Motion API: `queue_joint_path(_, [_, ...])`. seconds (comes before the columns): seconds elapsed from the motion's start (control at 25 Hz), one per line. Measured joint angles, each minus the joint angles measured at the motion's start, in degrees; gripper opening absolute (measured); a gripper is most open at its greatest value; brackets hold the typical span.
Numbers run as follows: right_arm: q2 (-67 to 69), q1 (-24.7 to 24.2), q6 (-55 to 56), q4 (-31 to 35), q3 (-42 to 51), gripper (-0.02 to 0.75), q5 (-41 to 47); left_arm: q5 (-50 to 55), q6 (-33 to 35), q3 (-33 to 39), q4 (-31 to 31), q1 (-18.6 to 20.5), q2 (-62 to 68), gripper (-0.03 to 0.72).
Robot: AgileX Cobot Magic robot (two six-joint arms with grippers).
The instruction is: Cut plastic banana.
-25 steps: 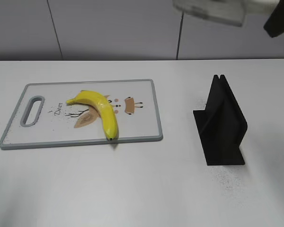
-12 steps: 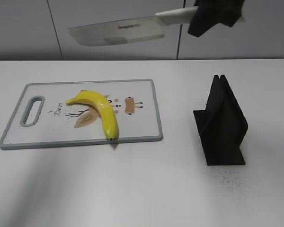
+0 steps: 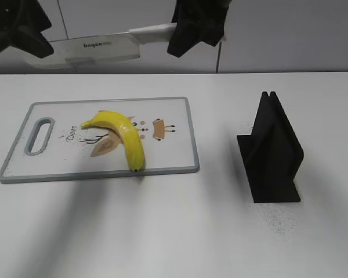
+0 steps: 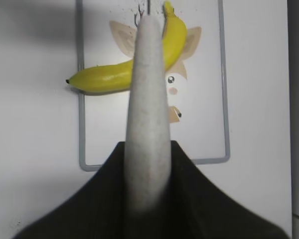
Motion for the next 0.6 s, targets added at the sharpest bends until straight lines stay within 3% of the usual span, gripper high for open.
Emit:
queue_joint_path(0.16, [1.63,0.06,-0.76,1.04,-0.06,0.189,0.0,-1.79,0.0,-0.07,0.35,-0.07,2.65,0.532])
queue_joint_path(0.32, [1.76,0.06,-1.48,1.23,-0.06,0.189,-0.05,-1.65,0.0,-0.07,0.46,-0.07,4.26,0.44])
queue_joint_path(0.6, [1.76,-0.31,-2.84,2.02,-0.06,0.189,-0.58,-1.16,0.0,-0.07,0.81,-0.13,5.62,0.033])
